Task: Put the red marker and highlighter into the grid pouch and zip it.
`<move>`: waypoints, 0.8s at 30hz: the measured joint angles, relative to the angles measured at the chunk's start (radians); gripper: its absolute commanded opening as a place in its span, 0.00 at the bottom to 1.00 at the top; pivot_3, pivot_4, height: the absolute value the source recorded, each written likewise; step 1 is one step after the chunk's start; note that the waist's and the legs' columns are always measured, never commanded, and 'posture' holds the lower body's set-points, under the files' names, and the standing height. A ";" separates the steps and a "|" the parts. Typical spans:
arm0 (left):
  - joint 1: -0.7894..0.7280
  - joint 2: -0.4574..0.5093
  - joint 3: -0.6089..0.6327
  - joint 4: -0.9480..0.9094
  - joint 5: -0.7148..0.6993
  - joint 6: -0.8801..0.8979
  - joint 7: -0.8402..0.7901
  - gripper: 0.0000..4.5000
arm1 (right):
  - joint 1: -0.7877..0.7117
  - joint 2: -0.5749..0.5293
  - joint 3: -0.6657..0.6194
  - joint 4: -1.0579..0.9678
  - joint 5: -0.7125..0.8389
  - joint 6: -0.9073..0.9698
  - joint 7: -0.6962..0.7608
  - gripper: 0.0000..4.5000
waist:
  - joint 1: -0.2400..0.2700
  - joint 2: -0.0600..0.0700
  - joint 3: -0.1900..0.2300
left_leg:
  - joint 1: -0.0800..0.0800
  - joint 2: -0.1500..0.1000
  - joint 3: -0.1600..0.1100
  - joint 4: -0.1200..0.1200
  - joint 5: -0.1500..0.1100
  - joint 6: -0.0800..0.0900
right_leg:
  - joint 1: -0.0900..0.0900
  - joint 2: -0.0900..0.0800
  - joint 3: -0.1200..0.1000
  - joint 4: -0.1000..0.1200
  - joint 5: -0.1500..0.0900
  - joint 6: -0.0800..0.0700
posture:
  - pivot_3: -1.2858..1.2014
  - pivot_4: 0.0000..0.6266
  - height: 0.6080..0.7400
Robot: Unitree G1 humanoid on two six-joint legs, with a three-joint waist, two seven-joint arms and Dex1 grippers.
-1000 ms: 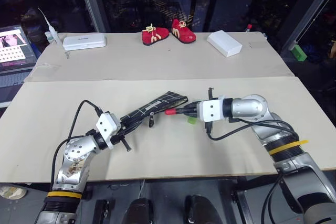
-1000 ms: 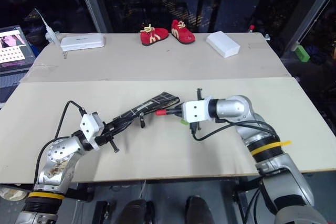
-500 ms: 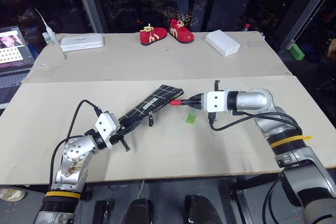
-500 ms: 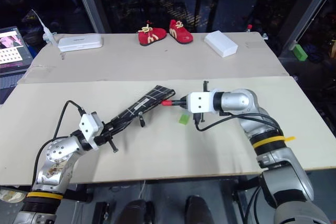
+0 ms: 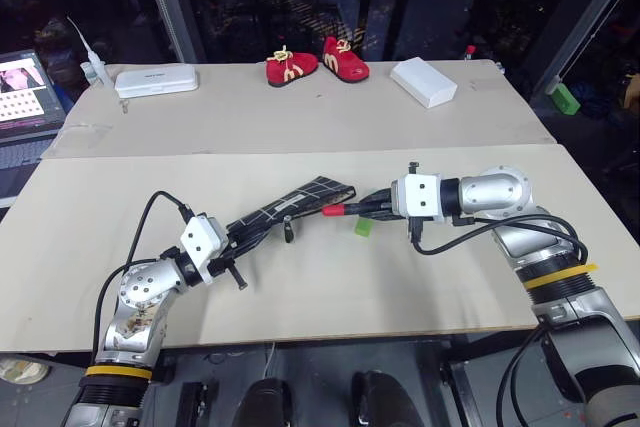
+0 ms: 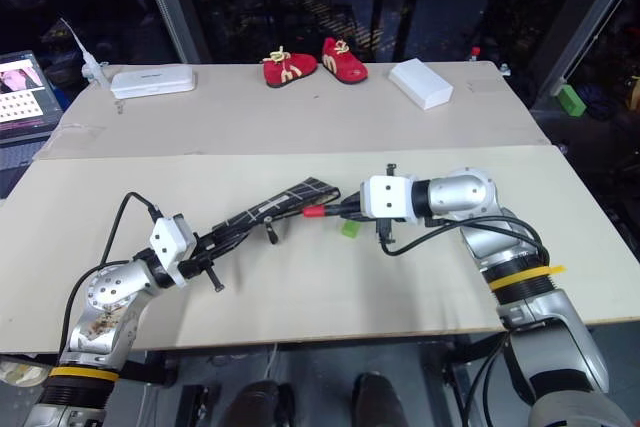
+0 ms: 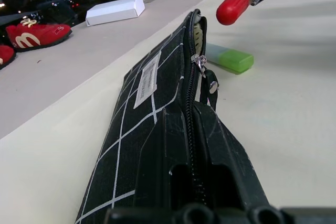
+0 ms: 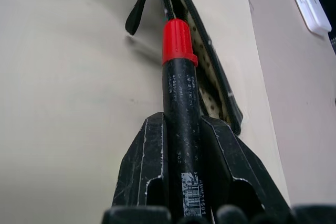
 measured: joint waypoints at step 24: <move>0.004 -0.001 -0.003 -0.010 0.001 0.017 0.001 0.00 | -0.164 0.202 0.115 0.243 -0.227 -0.152 -0.138 0.12 | -0.004 0.000 0.000 | -0.001 0.000 0.002 0.000 0.000 0.000 | -0.001 0.000 0.000 0.001 0.000 0.000 | 0.52 0.24 1.00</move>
